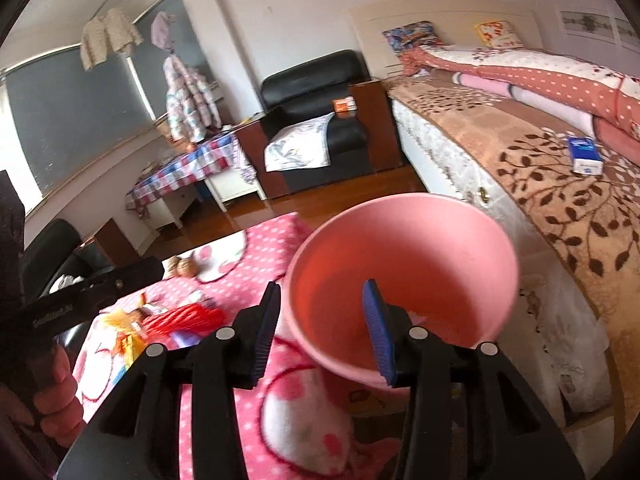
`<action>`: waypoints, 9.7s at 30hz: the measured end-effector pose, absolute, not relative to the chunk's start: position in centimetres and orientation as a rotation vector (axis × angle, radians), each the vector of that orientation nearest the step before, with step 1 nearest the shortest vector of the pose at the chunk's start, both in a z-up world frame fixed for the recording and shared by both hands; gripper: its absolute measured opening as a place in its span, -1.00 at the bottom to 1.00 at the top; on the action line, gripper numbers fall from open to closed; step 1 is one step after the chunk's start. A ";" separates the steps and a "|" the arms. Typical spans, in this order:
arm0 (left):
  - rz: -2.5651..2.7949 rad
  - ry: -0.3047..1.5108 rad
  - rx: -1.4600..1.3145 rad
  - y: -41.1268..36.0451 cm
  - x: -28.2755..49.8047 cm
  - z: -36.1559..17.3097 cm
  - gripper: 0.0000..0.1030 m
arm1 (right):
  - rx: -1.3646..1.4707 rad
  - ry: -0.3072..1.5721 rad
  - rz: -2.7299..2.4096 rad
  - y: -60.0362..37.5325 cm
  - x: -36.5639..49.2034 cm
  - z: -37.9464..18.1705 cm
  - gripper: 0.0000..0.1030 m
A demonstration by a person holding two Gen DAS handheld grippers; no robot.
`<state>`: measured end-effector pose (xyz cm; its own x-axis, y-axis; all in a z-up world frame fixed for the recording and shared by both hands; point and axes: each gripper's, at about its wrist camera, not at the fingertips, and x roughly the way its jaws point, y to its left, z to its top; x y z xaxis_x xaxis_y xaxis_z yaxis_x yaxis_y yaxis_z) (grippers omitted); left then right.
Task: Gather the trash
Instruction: 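Move both open tools back over the trash on the table, then grasp the blue foam mesh sleeve with the left tool while the right tool grasps the purple string-tied bag, then carry both held items over the pink bucket and open both tools to drop them, then move both open tools back over the remaining trash on the table, then grasp the yellow wrapper with the left tool while the right tool grasps the biscuit piece, then carry the yellow wrapper and biscuit piece over the pink bucket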
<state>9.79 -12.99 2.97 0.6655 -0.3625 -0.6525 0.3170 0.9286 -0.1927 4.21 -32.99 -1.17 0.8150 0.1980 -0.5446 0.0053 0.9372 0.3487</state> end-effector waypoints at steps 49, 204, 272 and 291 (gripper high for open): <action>-0.083 0.928 -0.090 4.1 3.4 -5.1 -0.07 | 0.218 0.820 0.408 -22.6 4.3 -5.3 -0.15; -0.096 0.766 -0.170 -1.7 4.3 2.3 -0.22 | 0.280 0.657 0.176 -30.2 2.6 -1.7 -0.18; -0.050 0.936 -0.360 5.2 4.1 -3.9 -0.75 | 0.210 1.000 0.538 -16.0 7.0 -7.1 -0.88; -0.213 0.862 -0.267 -1.8 5.6 -0.2 -0.75 | 0.328 0.800 0.349 -26.3 5.2 -2.3 -0.88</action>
